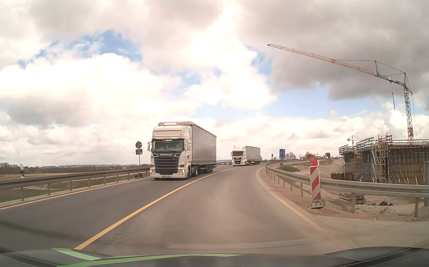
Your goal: Follow the waypoints while adhering to traffic rules and regulations
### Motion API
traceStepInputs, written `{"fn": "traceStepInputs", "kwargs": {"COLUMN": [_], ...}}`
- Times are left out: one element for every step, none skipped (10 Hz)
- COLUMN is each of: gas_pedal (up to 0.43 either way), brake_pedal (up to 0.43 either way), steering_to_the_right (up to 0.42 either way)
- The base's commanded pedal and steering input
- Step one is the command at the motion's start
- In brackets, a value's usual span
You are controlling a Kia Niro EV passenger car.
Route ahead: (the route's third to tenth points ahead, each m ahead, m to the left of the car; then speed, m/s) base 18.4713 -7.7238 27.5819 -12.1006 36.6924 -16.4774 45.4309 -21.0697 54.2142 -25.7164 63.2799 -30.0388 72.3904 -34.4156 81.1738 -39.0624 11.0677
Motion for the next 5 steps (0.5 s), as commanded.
{"fn": "traceStepInputs", "kwargs": {"gas_pedal": [0.177, 0.177, 0.177, 0.177, 0.177], "brake_pedal": [0.0, 0.0, 0.0, 0.0, 0.0], "steering_to_the_right": [0.024, 0.024, 0.024, 0.024, 0.024]}}
